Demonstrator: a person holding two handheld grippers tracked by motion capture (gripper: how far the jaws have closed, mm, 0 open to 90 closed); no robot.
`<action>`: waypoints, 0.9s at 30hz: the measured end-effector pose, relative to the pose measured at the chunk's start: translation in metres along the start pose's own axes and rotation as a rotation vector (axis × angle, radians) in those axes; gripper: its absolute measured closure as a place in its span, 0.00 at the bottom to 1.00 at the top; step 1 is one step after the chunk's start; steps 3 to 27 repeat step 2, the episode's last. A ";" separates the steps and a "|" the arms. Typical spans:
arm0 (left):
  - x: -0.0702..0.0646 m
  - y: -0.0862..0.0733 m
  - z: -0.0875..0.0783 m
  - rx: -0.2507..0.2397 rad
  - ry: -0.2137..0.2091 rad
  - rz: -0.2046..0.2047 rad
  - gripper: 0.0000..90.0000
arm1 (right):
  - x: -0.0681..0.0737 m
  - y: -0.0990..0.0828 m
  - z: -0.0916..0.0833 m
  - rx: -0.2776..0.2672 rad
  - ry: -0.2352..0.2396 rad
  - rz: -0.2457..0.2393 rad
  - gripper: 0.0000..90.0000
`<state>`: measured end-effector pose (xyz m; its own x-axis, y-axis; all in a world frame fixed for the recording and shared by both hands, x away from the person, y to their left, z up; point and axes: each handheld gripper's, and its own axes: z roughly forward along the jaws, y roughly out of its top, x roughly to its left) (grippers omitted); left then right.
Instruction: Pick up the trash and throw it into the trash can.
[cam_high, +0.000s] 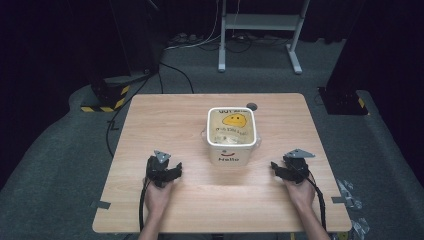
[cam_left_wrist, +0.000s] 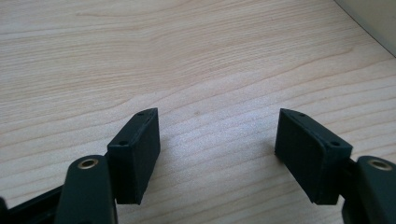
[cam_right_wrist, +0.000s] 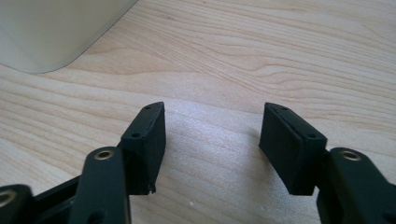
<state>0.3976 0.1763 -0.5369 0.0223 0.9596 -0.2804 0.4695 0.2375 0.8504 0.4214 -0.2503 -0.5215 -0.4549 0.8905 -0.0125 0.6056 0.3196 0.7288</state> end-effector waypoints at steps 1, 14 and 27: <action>0.000 0.000 0.000 -0.003 -0.001 -0.002 0.34 | 0.000 0.000 0.000 0.002 -0.002 -0.003 0.39; 0.000 0.000 0.000 -0.003 -0.001 -0.002 0.34 | 0.000 0.000 0.001 0.008 -0.002 0.007 0.35; 0.000 0.000 0.000 -0.003 -0.001 -0.002 0.34 | 0.000 0.000 0.001 0.008 -0.002 0.007 0.35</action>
